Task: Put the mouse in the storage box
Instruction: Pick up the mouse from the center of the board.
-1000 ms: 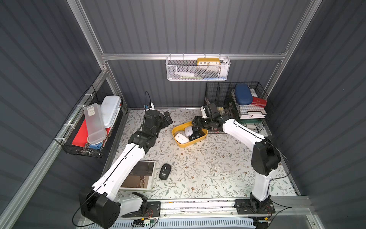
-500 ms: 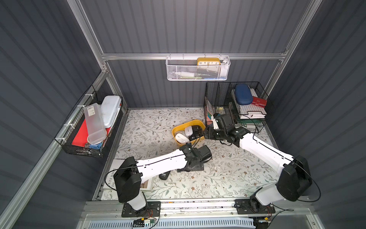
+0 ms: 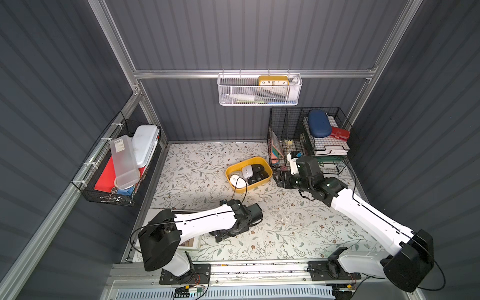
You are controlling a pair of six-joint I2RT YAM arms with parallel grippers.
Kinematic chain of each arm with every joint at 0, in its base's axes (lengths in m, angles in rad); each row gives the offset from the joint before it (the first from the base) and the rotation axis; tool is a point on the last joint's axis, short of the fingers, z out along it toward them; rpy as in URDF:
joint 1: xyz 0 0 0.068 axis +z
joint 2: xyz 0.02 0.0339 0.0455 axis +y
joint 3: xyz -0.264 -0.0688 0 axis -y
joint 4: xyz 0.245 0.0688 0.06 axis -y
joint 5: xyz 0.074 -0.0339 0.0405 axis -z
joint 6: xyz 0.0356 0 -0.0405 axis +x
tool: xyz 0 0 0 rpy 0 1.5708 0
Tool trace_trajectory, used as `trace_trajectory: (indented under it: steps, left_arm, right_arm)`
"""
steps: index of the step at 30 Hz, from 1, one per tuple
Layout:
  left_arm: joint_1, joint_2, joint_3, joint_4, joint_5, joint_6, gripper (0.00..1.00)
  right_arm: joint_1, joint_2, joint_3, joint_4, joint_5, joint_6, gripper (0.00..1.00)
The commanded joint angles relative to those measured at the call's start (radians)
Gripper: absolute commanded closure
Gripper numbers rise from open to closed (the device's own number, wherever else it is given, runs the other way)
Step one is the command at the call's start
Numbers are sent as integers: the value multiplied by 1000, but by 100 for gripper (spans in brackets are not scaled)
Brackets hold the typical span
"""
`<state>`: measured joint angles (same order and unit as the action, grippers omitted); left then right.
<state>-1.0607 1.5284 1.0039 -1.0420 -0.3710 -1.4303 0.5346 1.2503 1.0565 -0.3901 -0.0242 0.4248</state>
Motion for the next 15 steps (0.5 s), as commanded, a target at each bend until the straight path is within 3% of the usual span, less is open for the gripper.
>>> trace_trajectory:
  steps: [1, 8, 15]
  left_arm:
    - [73, -24, -42, 40, -44, -9, 1]
    - [160, -27, -59, 169, -86, 112, 1]
    - [197, 17, -65, 163, -85, 101, 1]
  right_arm:
    - [3, -26, -18, 0, 18, -9, 26]
    - [3, -32, -33, -5, 16, -7, 26]
    - [3, -24, -33, -9, 8, 5, 26]
